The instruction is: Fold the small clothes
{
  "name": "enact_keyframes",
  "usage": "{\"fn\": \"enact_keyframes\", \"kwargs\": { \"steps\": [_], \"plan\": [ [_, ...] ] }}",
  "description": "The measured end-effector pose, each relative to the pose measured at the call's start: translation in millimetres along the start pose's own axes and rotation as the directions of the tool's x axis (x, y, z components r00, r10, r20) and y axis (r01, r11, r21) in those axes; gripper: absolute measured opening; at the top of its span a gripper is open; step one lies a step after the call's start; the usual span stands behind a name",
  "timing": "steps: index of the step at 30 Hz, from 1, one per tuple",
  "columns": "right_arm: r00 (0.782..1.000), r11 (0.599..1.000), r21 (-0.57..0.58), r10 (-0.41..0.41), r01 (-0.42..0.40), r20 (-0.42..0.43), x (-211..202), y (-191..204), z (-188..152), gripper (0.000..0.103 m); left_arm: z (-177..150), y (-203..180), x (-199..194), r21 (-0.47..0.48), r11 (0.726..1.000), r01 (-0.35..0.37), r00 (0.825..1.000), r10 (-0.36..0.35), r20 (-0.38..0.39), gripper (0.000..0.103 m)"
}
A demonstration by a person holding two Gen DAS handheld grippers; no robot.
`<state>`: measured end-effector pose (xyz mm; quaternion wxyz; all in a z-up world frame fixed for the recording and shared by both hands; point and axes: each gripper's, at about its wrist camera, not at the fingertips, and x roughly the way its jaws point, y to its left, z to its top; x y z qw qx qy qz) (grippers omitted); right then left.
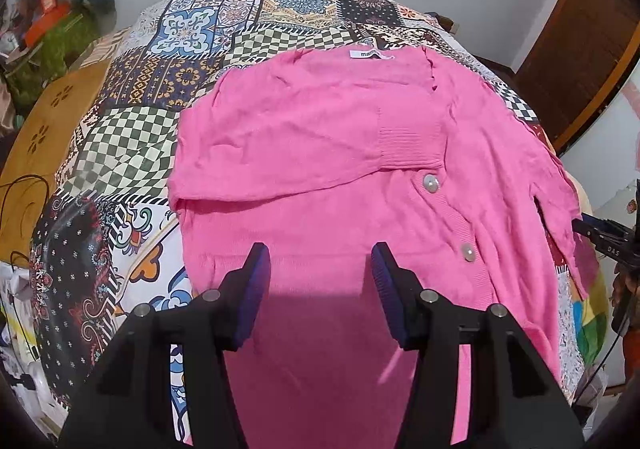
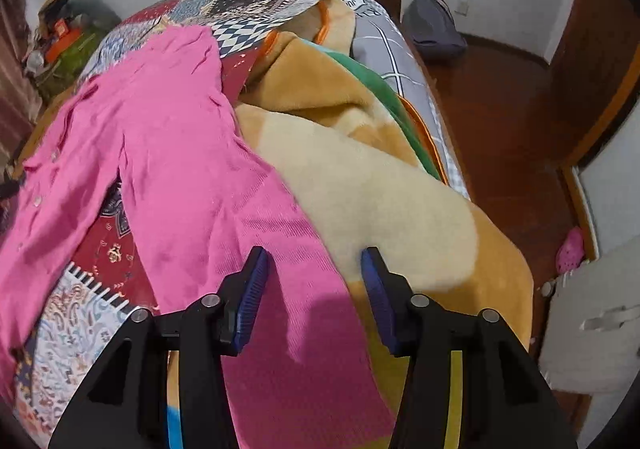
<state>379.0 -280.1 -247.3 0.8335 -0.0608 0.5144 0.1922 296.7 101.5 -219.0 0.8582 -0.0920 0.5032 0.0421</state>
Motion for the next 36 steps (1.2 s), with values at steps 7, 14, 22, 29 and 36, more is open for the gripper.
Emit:
{"fn": "enact_keyframes", "kwargs": {
  "steps": [7,14,22,29,36],
  "plan": [
    [1.000,0.996,-0.088,0.019,-0.017,0.017,-20.4,10.8,-2.8,0.004,0.7,0.1,-1.0,0.015,1.000,0.004,1.000,-0.004,0.012,0.052],
    [0.982,0.973,-0.201,0.138,-0.111,0.127,-75.6,70.3,35.7,0.004,3.2,-0.3,-16.4,0.028,0.999,0.030,0.998,-0.031,0.051,0.052],
    [0.953,0.905,-0.364,0.278,-0.219,0.118,-85.4,177.0,79.1,0.004,1.9,26.3,-41.5,-0.016,0.998,0.054,0.992,-0.052,0.113,0.052],
    [0.945,0.848,-0.464,0.321,-0.257,0.063,-62.7,257.8,82.0,0.007,-6.7,58.7,-49.3,-0.058,0.998,0.035,0.994,-0.029,0.109,0.052],
    [0.939,0.845,-0.478,0.326,-0.240,0.105,-80.7,250.3,79.5,0.029,-4.2,55.9,-51.1,-0.076,0.996,0.055,0.994,-0.048,0.097,0.052]
  ]
}}
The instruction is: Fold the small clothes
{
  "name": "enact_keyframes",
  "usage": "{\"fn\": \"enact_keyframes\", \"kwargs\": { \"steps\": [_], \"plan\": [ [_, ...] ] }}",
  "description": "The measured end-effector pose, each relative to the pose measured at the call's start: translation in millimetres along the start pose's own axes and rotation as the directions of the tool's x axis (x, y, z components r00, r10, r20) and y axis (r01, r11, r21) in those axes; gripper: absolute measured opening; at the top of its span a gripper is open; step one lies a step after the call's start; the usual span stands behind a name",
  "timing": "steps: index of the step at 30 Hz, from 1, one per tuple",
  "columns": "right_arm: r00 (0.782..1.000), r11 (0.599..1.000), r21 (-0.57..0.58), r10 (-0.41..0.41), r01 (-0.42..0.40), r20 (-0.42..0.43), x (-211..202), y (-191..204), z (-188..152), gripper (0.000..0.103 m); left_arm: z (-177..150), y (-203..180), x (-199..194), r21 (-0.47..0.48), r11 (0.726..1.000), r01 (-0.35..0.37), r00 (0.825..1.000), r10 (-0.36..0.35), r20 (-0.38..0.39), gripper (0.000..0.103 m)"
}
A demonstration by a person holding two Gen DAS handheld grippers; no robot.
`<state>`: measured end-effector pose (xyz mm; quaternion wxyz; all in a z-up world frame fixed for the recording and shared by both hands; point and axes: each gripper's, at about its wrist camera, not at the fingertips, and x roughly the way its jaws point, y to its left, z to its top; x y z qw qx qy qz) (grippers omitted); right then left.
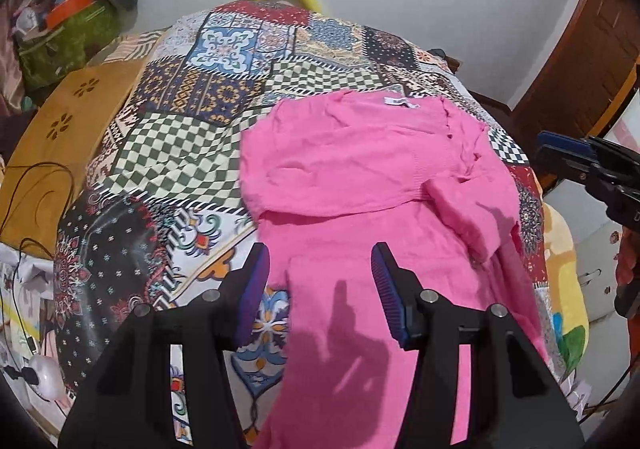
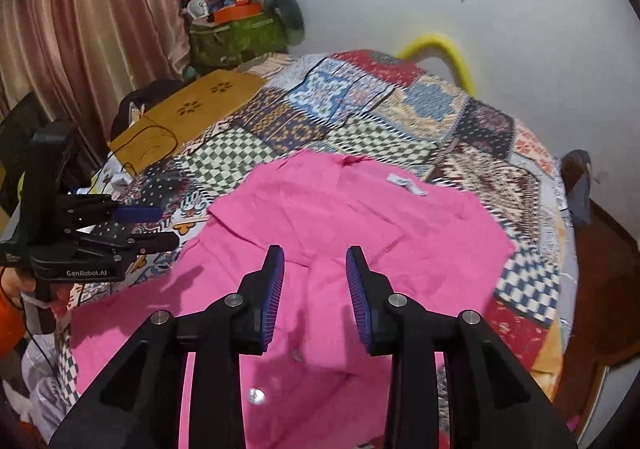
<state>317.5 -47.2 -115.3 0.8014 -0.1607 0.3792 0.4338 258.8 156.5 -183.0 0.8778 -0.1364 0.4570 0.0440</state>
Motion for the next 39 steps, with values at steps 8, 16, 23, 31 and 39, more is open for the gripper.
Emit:
{"fn": "enact_keyframes", "kwargs": {
  "steps": [8,16,23,31,39],
  "plan": [
    [0.995,0.990,0.103,-0.100,0.100,-0.010,-33.0,-53.3,-39.2,0.029,10.4,-75.3,17.9,0.080,0.995,0.053,0.999,-0.052,-0.017,0.052],
    [0.992,0.980,0.158,-0.110,0.118,-0.059,-36.9,-81.0,-92.9,0.029,18.2,-161.4,65.2,0.146,0.979,0.146,0.985,-0.130,-0.114,0.052],
    [0.995,0.977,0.196,-0.071,0.083,-0.069,-25.4,-91.9,-115.0,0.029,38.6,-184.6,117.1,0.063,0.988,0.139,0.973,-0.124,-0.194,0.052],
    [0.998,0.972,0.229,-0.041,0.051,-0.048,-20.0,-99.4,-119.1,0.029,41.7,-192.1,134.1,0.201,0.978,0.056,0.987,-0.024,-0.161,0.010],
    [0.999,0.968,0.249,-0.034,0.040,-0.029,-11.6,-106.5,-105.1,0.029,65.2,-189.7,61.8,0.235,0.957,0.168,0.986,-0.165,-0.029,0.005]
  ]
}}
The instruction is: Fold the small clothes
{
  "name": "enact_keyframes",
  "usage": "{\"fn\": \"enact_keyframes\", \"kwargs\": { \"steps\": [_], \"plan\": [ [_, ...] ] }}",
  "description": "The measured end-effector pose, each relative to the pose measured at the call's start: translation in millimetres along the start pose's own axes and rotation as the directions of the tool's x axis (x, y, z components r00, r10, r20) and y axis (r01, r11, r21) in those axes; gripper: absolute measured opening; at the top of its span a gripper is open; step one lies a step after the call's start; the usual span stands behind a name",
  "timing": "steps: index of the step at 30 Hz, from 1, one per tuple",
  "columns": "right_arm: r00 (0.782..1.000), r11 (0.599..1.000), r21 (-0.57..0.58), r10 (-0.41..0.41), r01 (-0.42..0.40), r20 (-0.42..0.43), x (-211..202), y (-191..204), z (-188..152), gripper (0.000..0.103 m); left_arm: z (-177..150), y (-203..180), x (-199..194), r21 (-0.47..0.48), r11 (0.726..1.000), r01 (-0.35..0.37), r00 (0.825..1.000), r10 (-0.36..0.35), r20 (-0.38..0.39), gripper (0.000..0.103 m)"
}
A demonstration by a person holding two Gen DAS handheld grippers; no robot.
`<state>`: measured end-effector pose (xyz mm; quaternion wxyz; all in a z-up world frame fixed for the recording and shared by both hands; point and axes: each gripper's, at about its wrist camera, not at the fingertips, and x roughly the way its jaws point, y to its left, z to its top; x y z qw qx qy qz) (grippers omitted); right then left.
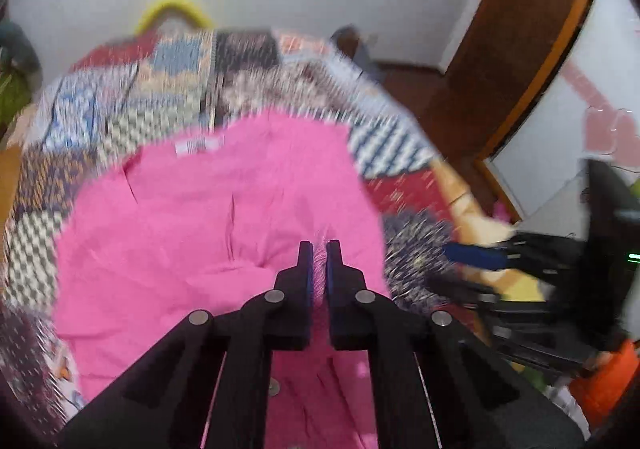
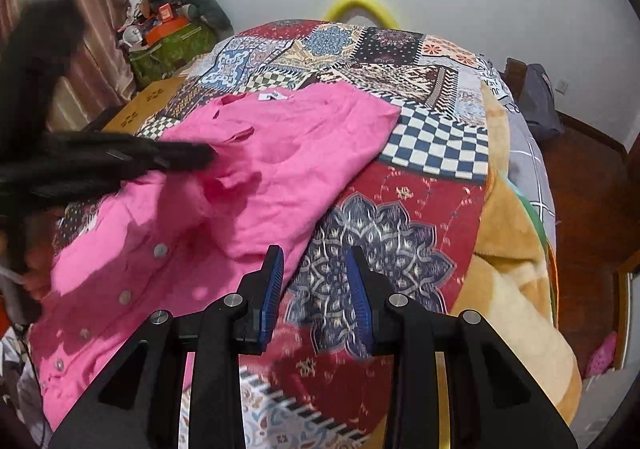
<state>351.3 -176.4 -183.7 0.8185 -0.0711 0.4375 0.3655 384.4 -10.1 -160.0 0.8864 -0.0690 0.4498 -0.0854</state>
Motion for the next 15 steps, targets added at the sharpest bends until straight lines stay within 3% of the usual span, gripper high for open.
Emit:
{"fn": "enact_keyframes", "kwargs": {
  "steps": [9,15],
  "plan": [
    [1.000,1.000,-0.015,0.016,-0.016,0.000,24.2,10.6,26.6,0.029,10.9,44.8,-68.8,0.056,0.998,-0.028,0.993,0.021,0.119,0.005],
    [0.999,0.999,-0.041,0.008,-0.010,-0.045,52.8,19.3,33.4,0.029,-15.3,98.5,-70.5,0.031,0.996,-0.078,0.993,0.075,0.087,0.005]
  ]
}}
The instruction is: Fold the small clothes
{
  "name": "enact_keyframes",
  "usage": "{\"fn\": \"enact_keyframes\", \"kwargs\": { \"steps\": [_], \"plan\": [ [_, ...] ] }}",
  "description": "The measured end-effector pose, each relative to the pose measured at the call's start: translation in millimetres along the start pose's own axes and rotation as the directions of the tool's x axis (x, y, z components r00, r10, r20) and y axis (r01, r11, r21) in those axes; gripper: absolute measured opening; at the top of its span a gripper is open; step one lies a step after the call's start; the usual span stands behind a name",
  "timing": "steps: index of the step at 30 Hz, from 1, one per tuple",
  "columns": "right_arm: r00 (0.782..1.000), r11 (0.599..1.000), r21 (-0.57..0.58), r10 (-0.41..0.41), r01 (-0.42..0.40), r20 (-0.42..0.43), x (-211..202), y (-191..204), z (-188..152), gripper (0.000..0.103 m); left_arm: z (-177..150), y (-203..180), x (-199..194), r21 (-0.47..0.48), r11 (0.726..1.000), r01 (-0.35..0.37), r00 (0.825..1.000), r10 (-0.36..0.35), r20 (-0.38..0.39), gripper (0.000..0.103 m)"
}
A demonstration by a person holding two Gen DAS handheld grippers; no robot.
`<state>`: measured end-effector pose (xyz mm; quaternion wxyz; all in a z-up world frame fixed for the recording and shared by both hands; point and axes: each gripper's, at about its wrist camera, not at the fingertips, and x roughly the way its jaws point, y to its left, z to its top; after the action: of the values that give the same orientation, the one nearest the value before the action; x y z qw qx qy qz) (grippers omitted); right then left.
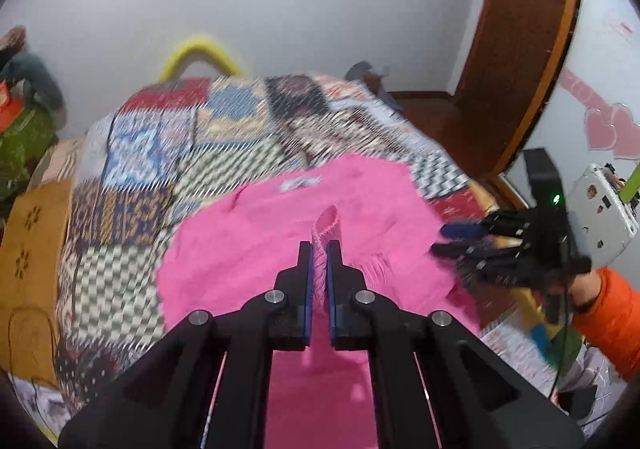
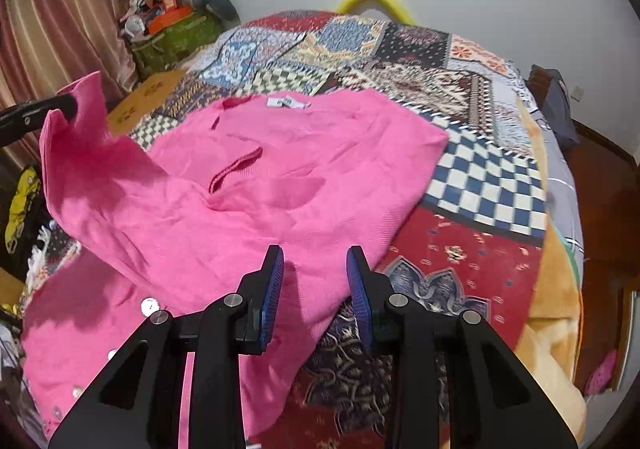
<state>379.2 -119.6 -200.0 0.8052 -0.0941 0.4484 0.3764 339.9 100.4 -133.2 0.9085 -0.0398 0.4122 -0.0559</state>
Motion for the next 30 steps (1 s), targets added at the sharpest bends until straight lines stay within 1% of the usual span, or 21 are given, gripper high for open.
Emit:
{"fn": "enact_keyframes", "kwargs": {
  "steps": [2,5,6,9,12,13,14,16,18,20,22,23,26,29,30],
  "plan": [
    [1.000,1.000,-0.011,-0.003,0.003,-0.016,6.6,2.1,-1.7,0.030,-14.7,19.1,6.3,-0.025,1.000,-0.006,0.999,0.005,-0.032,0.005],
    [1.000,1.000,-0.015,-0.007,0.006,-0.011,7.2,2.3,-4.2,0.030,-41.3,39.4,18.3,-0.047,0.999,-0.013,0.996,0.008,-0.092,0.005],
    [1.000,1.000,-0.012,-0.006,0.006,-0.011,6.5,2.1,-3.9,0.031,-52.0,48.1,25.9,-0.067,0.998,-0.017,0.992,0.008,-0.128,0.005],
    [1.000,1.000,-0.013,-0.009,0.009,-0.019,4.7,3.4,-2.4,0.031,-71.7,63.6,40.8,-0.103,0.993,-0.055,0.981,0.035,-0.192,0.005],
    [0.999,1.000,-0.021,-0.022,0.022,-0.027,3.1,5.6,-0.5,0.031,-81.9,74.5,42.2,-0.111,0.989,-0.098,0.975,0.073,-0.209,0.005],
    [0.999,0.999,-0.024,-0.024,0.024,-0.027,2.7,6.7,0.9,0.031,-82.2,76.2,39.8,-0.105,0.988,-0.111,0.974,0.088,-0.207,0.005],
    [0.999,0.999,-0.027,-0.025,0.025,-0.022,1.1,8.5,2.2,0.031,-81.5,78.0,36.7,-0.111,0.988,-0.110,0.976,0.087,-0.197,0.006],
    [1.000,0.999,-0.031,-0.021,0.021,-0.013,-2.4,12.7,5.5,0.032,-80.3,79.8,31.9,-0.135,0.987,-0.093,0.980,0.066,-0.187,0.012],
    [1.000,0.999,-0.038,-0.019,0.019,-0.001,-5.5,18.9,7.2,0.040,-75.2,78.9,31.8,-0.154,0.985,-0.080,0.984,0.053,-0.173,0.030],
    [1.000,0.999,-0.040,-0.010,0.010,0.006,-6.2,23.6,7.9,0.042,-67.9,71.5,35.3,-0.161,0.985,-0.061,0.986,0.035,-0.161,0.038],
    [1.000,0.999,-0.044,0.007,-0.007,-0.006,-4.3,28.9,7.8,0.042,-59.8,62.3,46.0,-0.160,0.987,-0.034,0.986,0.007,-0.169,0.044],
    [1.000,0.999,-0.049,0.008,-0.009,-0.015,-2.5,32.7,6.6,0.042,-56.5,58.6,52.2,-0.158,0.987,-0.036,0.984,0.008,-0.177,0.047],
    [0.999,0.998,-0.060,0.015,-0.017,-0.034,0.1,39.7,1.2,0.042,-48.9,50.1,72.5,-0.166,0.984,-0.058,0.978,0.023,-0.206,0.047],
    [0.999,0.998,-0.063,0.017,-0.020,-0.047,-1.8,42.8,-5.7,0.042,-50.4,44.0,86.2,-0.174,0.983,-0.055,0.965,0.007,-0.264,0.047],
    [0.999,0.998,-0.062,0.018,-0.021,-0.050,-3.3,43.1,-7.8,0.042,-52.7,42.7,86.3,-0.168,0.984,-0.055,0.962,0.007,-0.272,0.047]
  ]
}}
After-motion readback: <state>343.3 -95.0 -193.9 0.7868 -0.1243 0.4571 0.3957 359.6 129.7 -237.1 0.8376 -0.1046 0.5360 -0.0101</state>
